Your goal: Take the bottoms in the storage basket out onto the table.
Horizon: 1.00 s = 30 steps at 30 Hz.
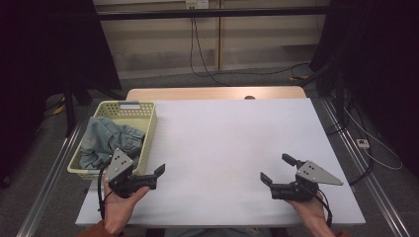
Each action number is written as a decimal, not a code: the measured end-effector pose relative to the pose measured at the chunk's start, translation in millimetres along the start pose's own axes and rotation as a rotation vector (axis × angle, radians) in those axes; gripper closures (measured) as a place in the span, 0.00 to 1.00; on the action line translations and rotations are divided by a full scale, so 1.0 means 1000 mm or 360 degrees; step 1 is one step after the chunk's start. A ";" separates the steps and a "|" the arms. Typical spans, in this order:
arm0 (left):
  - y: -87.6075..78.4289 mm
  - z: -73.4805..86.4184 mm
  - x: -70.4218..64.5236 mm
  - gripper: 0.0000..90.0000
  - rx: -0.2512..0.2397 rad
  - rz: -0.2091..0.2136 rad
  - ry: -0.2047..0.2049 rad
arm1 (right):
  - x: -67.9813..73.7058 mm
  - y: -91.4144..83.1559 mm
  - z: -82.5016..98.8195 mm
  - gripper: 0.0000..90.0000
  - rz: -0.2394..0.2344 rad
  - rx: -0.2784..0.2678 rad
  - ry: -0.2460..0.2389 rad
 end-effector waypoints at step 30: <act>-0.011 -0.010 0.009 0.06 0.0019 0.0007 -0.0023 | -0.001 0.002 0.001 0.01 -0.0003 0.0018 0.0002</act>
Point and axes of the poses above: each handheld gripper's, and its own axes: y roughly forward along the jaws, z roughly out of its underside, x roughly to its left, the point moved 6 cm from there along y, roughly forward along the jaws, and after that the axes turned 2 degrees about -y, right-handed, at the moved point
